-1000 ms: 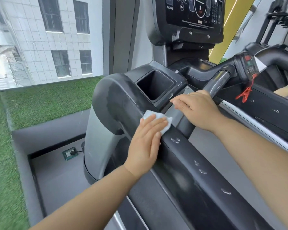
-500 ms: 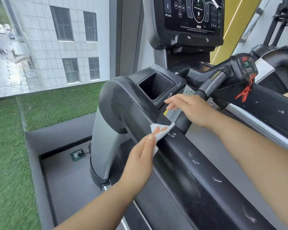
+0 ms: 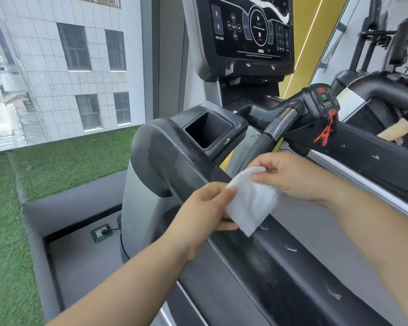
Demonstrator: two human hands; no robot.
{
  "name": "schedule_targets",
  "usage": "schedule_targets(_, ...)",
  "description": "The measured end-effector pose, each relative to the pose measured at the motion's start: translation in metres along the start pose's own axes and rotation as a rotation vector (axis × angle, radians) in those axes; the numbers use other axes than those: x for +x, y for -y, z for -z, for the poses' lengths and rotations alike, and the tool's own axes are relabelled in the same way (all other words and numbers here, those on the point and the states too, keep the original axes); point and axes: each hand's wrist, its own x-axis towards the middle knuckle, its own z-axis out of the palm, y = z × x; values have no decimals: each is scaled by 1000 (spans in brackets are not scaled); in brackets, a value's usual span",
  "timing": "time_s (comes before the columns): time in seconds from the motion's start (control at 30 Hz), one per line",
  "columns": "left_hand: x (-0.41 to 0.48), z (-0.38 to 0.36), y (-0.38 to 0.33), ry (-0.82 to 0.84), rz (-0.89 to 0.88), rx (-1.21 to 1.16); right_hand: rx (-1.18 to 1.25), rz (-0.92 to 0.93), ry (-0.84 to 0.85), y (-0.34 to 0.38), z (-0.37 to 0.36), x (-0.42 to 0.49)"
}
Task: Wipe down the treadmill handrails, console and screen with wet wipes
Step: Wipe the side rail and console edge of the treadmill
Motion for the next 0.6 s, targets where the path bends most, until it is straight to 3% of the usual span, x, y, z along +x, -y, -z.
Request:
schedule_targets(0.1,0,-2,1,16,-27,209,-149,-34,-67,2,-3,9)
schedule_targets(0.2,8,11,3,-228,-150,618,-366,-51,-126,5,-26,19)
schedule_targets(0.3,23,35,10,-394,-241,744,-492,11,-233,5,-48,21)
schedule_targets(0.4,47,54,18,-383,-515,865,-505,5,-284,11,-57,15)
schedule_targets(0.47,62,62,23,-313,-669,952,-536,-114,-224,19,-63,10)
schedule_targets(0.6,85,73,26,-148,-788,1034,-546,-229,-204,31,-73,2)
